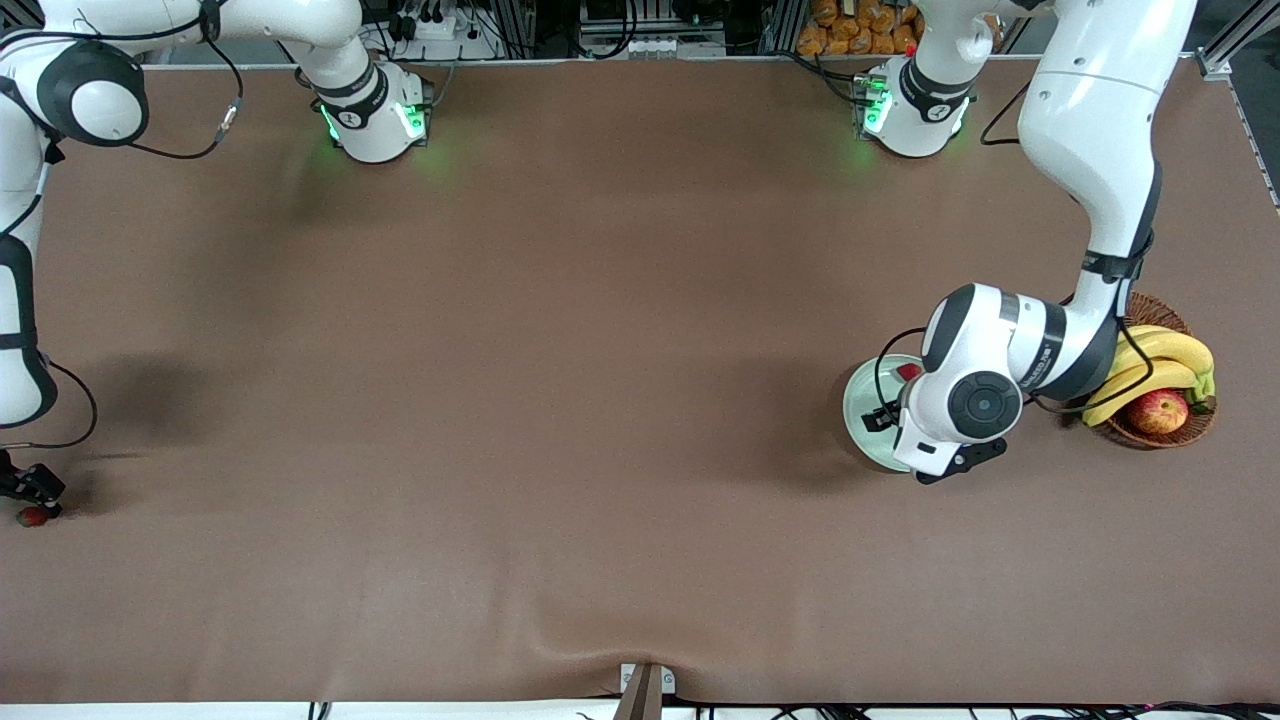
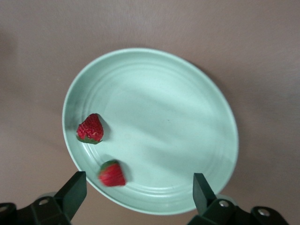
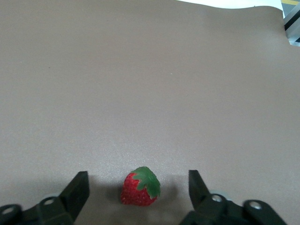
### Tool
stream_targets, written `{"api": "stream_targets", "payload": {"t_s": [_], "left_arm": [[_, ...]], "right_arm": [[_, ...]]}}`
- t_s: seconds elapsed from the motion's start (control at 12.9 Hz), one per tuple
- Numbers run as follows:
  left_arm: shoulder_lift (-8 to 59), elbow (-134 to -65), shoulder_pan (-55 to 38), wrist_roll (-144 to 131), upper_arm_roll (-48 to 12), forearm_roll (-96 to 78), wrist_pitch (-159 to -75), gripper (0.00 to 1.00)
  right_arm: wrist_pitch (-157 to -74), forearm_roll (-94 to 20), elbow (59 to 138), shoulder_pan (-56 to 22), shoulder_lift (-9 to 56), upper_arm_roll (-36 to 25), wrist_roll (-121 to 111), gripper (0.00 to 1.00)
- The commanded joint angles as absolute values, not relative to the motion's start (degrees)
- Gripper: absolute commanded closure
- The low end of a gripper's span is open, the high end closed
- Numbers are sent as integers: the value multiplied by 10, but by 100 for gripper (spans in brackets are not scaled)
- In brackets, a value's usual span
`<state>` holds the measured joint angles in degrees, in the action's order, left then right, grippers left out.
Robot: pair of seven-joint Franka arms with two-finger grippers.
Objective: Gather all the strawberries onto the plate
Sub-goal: 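Place strawberry on plate with the left gripper while the right gripper grasps another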
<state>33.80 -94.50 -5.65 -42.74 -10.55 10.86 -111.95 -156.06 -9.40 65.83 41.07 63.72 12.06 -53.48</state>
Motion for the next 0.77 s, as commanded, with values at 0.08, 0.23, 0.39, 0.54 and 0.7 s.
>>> {"api": "stream_targets", "payload": {"t_s": [0.08, 0.23, 0.39, 0.54, 0.7], "left_arm": [[324, -927, -61, -450, -137, 91, -1109, 0], [330, -907, -62, -486, -157, 74, -1109, 0], [338, -896, -72, -516, -167, 55, -1111, 0], [353, -873, -87, -540, -167, 29, -1112, 0], [365, -855, -101, -563, -167, 20, -1115, 0]], "right_arm": [[-1576, -102, 639, 421, 660, 138, -568, 18], [-1576, -102, 639, 422, 661, 138, -571, 18], [-1576, -102, 639, 424, 662, 139, -583, 20], [-1576, -102, 639, 424, 662, 139, -585, 32], [-1577, -101, 639, 423, 662, 139, -605, 52]]}}
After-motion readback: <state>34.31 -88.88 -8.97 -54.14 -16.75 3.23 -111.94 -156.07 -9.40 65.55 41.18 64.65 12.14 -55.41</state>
